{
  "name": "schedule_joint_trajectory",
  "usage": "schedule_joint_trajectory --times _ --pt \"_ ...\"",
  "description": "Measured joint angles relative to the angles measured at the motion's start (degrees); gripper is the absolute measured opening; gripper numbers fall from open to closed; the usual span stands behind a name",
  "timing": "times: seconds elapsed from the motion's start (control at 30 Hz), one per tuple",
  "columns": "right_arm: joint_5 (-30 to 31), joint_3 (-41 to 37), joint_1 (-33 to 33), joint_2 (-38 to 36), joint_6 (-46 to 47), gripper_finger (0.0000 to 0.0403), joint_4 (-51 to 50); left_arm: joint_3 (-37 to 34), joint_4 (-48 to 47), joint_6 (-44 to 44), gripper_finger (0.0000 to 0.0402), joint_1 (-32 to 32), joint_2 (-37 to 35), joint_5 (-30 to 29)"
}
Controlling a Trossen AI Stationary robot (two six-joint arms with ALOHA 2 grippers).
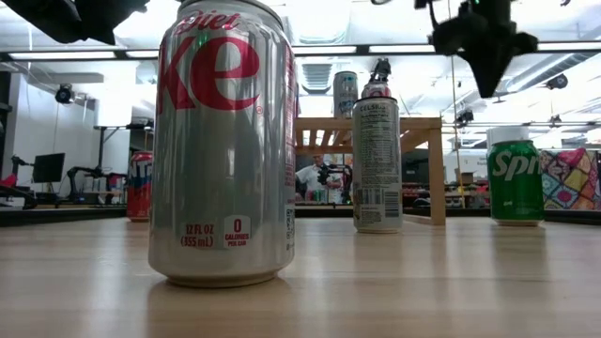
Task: Place canned beverage on shelf
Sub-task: Put the top green soda can aligned with the other red soda can on the shelf
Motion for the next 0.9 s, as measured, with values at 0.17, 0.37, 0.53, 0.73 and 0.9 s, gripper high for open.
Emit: schedule_joint_trajectory --times 0.17,0.37,0.53,0.73,0.9 --pt "-0.44 -5.1 -6.17 -2.74 0.22 0.0009 1.14 0.0 -0.05 0.68 0.0 0.0 0.0 -0.09" --pt "-0.44 -8.3 -10.32 -2.85 -1.46 0.0009 1.41 0.0 -0.77 1.07 0.0 0.02 0.0 -0.09" --pt "-0.53 -9.2 -11.27 -2.76 -3.08 0.0009 1.49 0.0 -1.07 2.37 0.0 0.14 0.0 -0.14" --pt "-0.3 -9.27 -11.27 -2.76 -3.4 0.0009 3.05 0.0 -1.35 3.74 0.0 0.76 0.0 -0.27" --pt "-2.39 -9.27 -11.27 -2.76 -3.41 0.0034 5.17 0.0 -1.48 3.79 0.0 1.01 0.0 -2.39"
